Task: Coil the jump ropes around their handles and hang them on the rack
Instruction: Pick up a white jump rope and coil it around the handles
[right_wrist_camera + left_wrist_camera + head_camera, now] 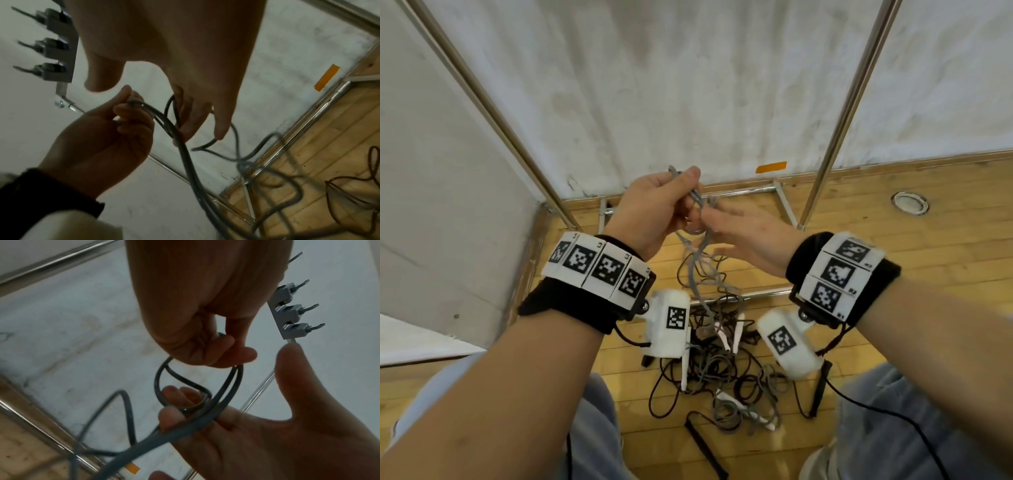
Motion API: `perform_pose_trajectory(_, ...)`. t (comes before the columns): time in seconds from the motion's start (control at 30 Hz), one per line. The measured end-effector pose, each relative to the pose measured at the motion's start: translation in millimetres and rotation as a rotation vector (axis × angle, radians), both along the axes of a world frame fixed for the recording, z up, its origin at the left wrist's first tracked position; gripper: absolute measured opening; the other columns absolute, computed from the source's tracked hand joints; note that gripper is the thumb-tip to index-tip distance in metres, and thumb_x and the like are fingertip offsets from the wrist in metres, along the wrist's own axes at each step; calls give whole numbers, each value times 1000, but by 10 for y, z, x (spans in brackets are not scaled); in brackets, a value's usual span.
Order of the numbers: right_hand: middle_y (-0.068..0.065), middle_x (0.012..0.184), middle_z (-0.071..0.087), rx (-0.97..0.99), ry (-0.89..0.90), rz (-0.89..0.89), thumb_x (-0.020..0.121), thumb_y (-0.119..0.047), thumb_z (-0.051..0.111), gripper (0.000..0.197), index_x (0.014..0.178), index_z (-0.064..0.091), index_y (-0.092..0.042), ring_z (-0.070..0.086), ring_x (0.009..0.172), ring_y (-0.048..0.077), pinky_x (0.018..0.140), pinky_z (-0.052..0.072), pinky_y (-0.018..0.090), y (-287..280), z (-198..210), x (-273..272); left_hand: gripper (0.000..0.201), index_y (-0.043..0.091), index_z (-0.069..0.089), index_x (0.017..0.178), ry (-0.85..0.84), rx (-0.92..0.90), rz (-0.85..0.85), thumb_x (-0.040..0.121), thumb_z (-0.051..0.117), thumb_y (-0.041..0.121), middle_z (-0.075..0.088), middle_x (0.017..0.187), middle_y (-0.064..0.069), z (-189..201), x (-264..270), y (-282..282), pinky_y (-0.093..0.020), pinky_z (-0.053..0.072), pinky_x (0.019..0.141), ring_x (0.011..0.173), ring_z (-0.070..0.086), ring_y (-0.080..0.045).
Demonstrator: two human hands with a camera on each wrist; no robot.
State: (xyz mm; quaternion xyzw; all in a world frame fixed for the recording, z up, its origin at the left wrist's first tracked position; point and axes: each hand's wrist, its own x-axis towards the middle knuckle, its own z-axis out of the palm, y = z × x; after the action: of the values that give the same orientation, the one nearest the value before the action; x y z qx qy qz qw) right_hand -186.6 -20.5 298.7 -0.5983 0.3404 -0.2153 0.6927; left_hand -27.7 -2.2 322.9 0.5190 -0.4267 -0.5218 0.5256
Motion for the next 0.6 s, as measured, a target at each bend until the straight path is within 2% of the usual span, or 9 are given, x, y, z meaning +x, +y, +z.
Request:
perform_pose_trajectory(0.1, 3, 94, 60, -58, 10, -80, 81, -25, 70, 26, 103, 60, -16, 62, 86, 19, 84, 50, 36, -9, -52, 52, 27, 13, 61, 73, -17, -25, 18, 97, 54, 25, 52, 50, 6, -6, 2, 20, -17, 38, 42, 45, 53, -8)
perform_pose_trajectory(0.17, 6, 89, 58, -84, 63, -127, 85, -18, 67, 21, 102, 62, -7, 61, 76, 18, 78, 51, 34, -7, -81, 73, 27, 13, 61, 75, -48, -57, 26, 98, 53, 24, 54, 50, 6, -11, -2, 38, -17, 39, 43, 47, 55, -8)
perform_pose_trajectory(0.23, 6, 83, 67, -143, 158, -88, 89, -21, 61, 15, 84, 69, -10, 60, 70, 14, 78, 52, 36, 16, -112, 90, 26, 13, 61, 77, -60, -84, 48, 98, 52, 24, 55, 50, 6, -9, -6, 50, -17, 41, 44, 48, 56, -8)
perform_pose_trajectory(0.3, 0, 81, 72, -201, 276, 34, 94, -29, 52, 30, 73, 69, -16, 59, 73, 15, 82, 49, 39, 66, -170, 91, 26, 12, 61, 77, -38, -104, 114, 98, 53, 24, 55, 49, 5, 25, 11, 27, -18, 43, 46, 48, 56, -9)
perform_pose_trajectory(0.37, -7, 84, 71, -254, 429, 200, 97, -35, 45, 37, 76, 70, -18, 58, 83, 21, 86, 46, 39, 121, -254, 84, 26, 12, 61, 76, 7, -119, 214, 98, 54, 24, 55, 49, 4, 55, 78, -13, -19, 43, 48, 47, 54, -10)
perform_pose_trajectory(0.43, 1, 103, 67, -324, 569, 304, 99, -35, 43, 38, 77, 70, -18, 58, 99, 24, 97, 40, 39, 136, -324, 52, 25, 11, 61, 77, 54, -128, 274, 98, 54, 24, 54, 50, 4, 68, 150, -48, -20, 44, 48, 48, 54, -10)
perform_pose_trajectory(0.5, 9, 108, 66, -330, 629, 307, 100, -33, 39, 40, 75, 66, -18, 58, 102, 26, 98, 41, 40, 116, -292, 28, 26, 10, 61, 81, 84, -113, 295, 98, 53, 26, 57, 52, 3, 55, 190, -69, -20, 47, 49, 50, 59, -11)
perform_pose_trajectory(0.57, 12, 95, 70, -298, 556, 197, 101, -33, 35, 45, 70, 63, -15, 61, 95, 31, 95, 46, 42, 81, -182, 29, 32, 9, 62, 85, 78, -25, 289, 98, 51, 36, 66, 61, 0, 32, 188, -85, -21, 51, 52, 58, 66, -13)
perform_pose_trajectory(0.6, 14, 83, 70, -246, 445, 97, 102, -31, 34, 47, 68, 61, -13, 62, 86, 33, 90, 48, 44, 62, -118, 36, 38, 9, 63, 87, 52, 46, 274, 96, 50, 43, 70, 67, -1, 27, 176, -90, -22, 52, 54, 64, 69, -15)
